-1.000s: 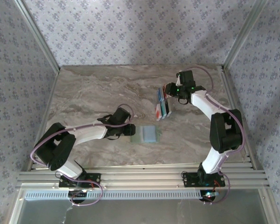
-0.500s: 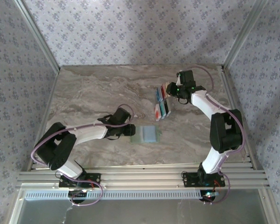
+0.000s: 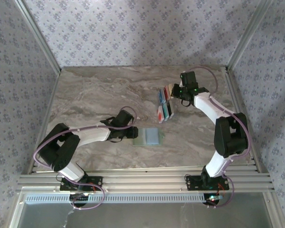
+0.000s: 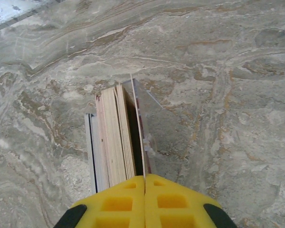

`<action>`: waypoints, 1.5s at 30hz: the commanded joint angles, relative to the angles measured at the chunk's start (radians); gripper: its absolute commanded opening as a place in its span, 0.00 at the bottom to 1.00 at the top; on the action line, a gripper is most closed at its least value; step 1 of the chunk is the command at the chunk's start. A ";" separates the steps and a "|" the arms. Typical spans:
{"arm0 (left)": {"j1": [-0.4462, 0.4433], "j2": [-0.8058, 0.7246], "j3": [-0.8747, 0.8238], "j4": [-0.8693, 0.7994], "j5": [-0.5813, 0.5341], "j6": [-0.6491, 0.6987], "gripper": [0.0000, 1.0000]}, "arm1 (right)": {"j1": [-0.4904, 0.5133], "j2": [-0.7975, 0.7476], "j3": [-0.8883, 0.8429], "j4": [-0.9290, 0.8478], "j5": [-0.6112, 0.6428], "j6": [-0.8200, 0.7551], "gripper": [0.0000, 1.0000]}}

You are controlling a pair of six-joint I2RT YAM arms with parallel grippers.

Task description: Put the credit cards into the card holder

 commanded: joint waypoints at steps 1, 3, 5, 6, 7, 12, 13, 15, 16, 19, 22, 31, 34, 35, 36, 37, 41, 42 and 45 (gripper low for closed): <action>-0.004 -0.024 -0.007 0.005 0.016 -0.012 0.51 | 0.020 -0.043 0.046 -0.038 0.079 -0.011 0.05; -0.004 -0.027 -0.009 0.017 0.035 -0.016 0.51 | 0.028 -0.058 0.050 -0.043 0.117 -0.010 0.03; -0.004 -0.029 -0.013 0.024 0.036 -0.020 0.51 | 0.037 -0.076 0.051 -0.049 0.146 -0.010 0.01; -0.004 -0.031 -0.015 0.024 0.033 -0.019 0.51 | 0.039 -0.086 0.051 -0.050 0.160 -0.010 0.01; -0.004 -0.034 -0.017 0.024 0.031 -0.019 0.51 | 0.041 -0.095 0.049 -0.050 0.170 -0.012 0.00; -0.004 -0.049 -0.030 0.023 0.025 -0.020 0.51 | 0.047 -0.134 0.038 -0.049 0.208 -0.009 0.00; -0.004 -0.054 -0.034 0.020 0.021 -0.020 0.51 | 0.048 -0.145 0.034 -0.049 0.217 -0.005 0.00; -0.005 -0.068 -0.042 0.014 0.013 -0.018 0.51 | 0.061 -0.180 0.004 -0.034 0.251 0.001 0.00; -0.004 -0.077 -0.047 0.012 0.009 -0.016 0.52 | 0.074 -0.208 -0.018 -0.022 0.280 0.004 0.00; -0.004 -0.099 -0.062 0.012 0.002 -0.012 0.53 | 0.128 -0.303 -0.134 0.034 0.358 0.024 0.00; -0.010 -0.111 -0.062 -0.001 -0.011 -0.003 0.54 | 0.187 -0.403 -0.234 0.073 0.405 0.047 0.00; -0.057 -0.073 0.002 -0.052 -0.077 0.032 0.53 | 0.384 -0.651 -0.517 0.143 0.284 0.127 0.00; -0.082 -0.044 0.039 -0.094 -0.145 0.043 0.53 | 0.436 -0.696 -0.601 0.171 0.227 0.166 0.00; -0.088 -0.038 0.046 -0.098 -0.154 0.045 0.53 | 0.453 -0.710 -0.627 0.178 0.226 0.187 0.00; -0.093 -0.030 0.051 -0.097 -0.159 0.049 0.53 | 0.477 -0.724 -0.653 0.186 0.231 0.209 0.00; -0.097 -0.020 0.056 -0.094 -0.163 0.052 0.54 | 0.497 -0.732 -0.676 0.197 0.227 0.217 0.00; -0.117 0.038 0.099 -0.124 -0.218 0.064 0.54 | 0.563 -0.754 -0.716 0.177 0.200 0.239 0.00; -0.121 0.050 0.107 -0.125 -0.227 0.066 0.54 | 0.578 -0.764 -0.724 0.172 0.200 0.241 0.00; -0.132 0.076 0.121 -0.133 -0.259 0.069 0.53 | 0.611 -0.811 -0.758 0.142 0.210 0.252 0.00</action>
